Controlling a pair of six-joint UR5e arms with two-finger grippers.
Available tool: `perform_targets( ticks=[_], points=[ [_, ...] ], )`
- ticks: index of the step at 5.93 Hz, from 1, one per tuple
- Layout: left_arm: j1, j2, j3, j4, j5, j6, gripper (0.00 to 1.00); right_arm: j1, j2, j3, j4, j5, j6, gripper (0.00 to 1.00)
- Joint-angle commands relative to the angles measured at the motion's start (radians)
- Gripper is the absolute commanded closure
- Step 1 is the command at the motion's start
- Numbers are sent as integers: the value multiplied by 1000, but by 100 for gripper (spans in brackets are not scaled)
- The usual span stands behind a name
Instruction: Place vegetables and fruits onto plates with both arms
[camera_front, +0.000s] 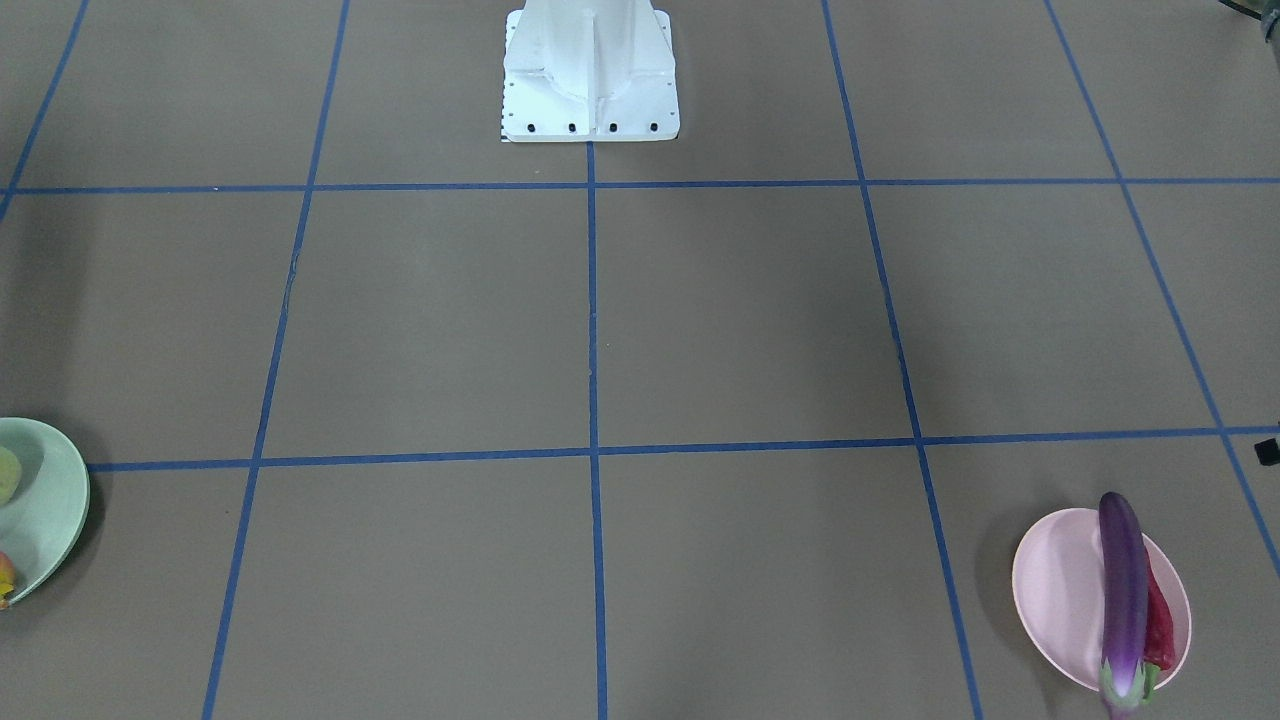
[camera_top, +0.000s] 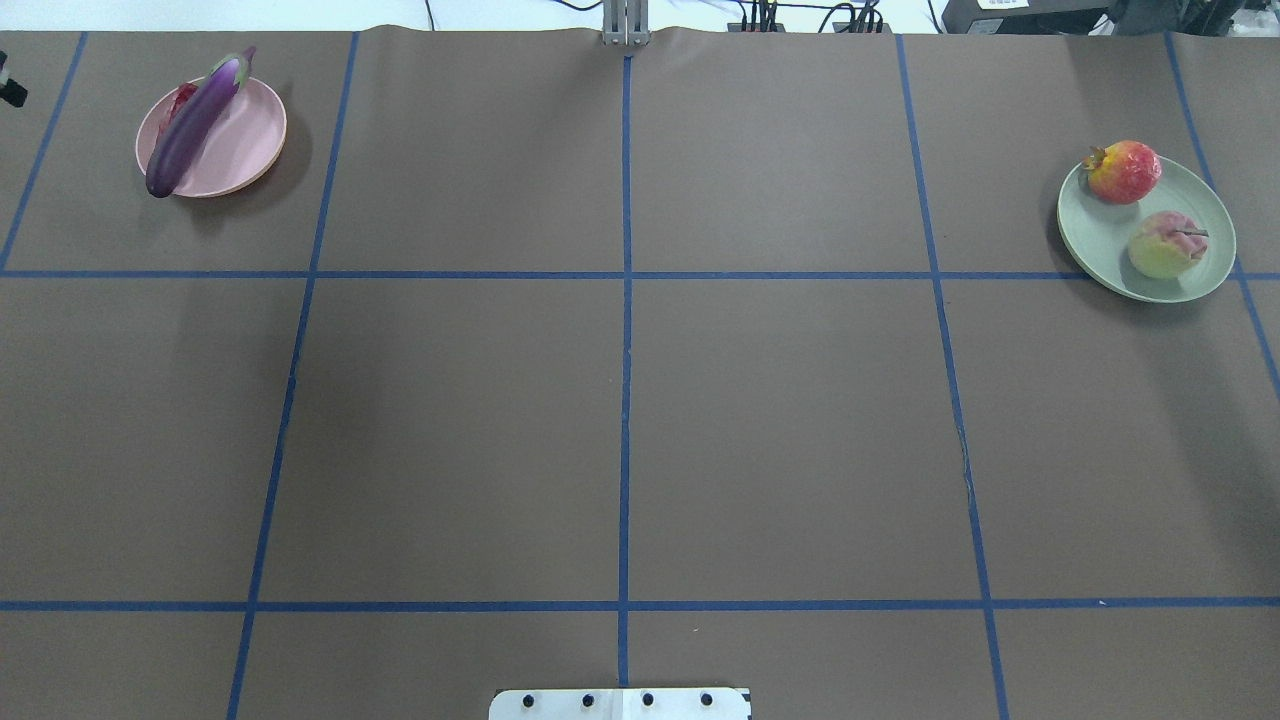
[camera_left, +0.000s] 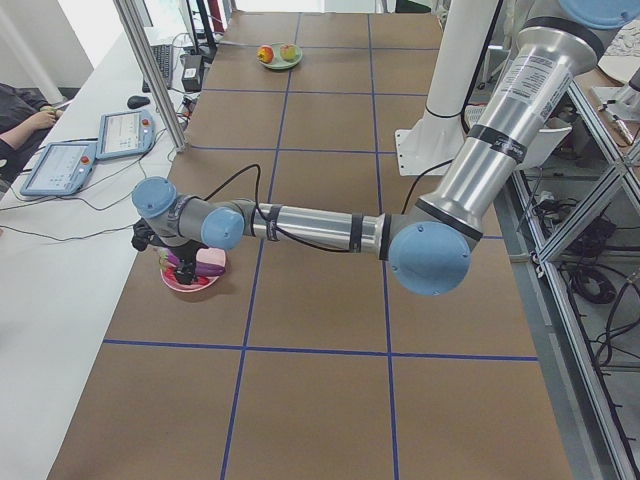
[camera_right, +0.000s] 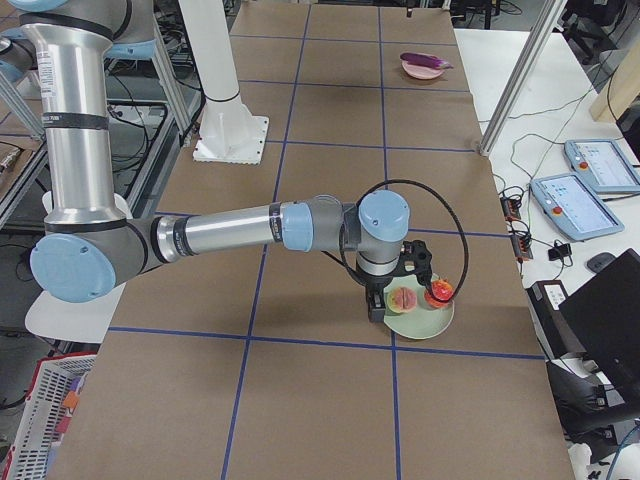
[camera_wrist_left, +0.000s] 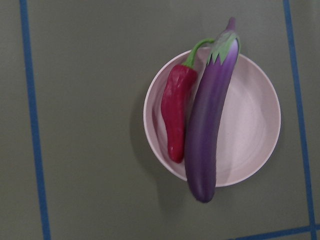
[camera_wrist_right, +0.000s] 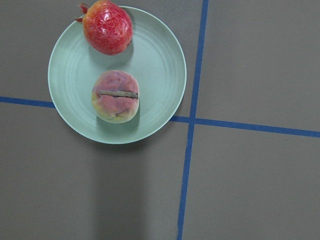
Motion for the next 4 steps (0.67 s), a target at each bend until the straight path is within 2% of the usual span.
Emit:
perform_targets(
  ticks=[1,2,3,4],
  points=[
    [-79,221,-162,101,30,139,0,0,0,0,0,-1,0,0],
    [-88,390,-361,124,152,142,0,0,-2,0,0,-1,0,0],
    [-90,567,-539,128,183,143,0,0,-2,5,0,0,0,0],
    [-96,721,-674,125,181,148,0,0,-2,8,0,0,-2,0]
  ],
)
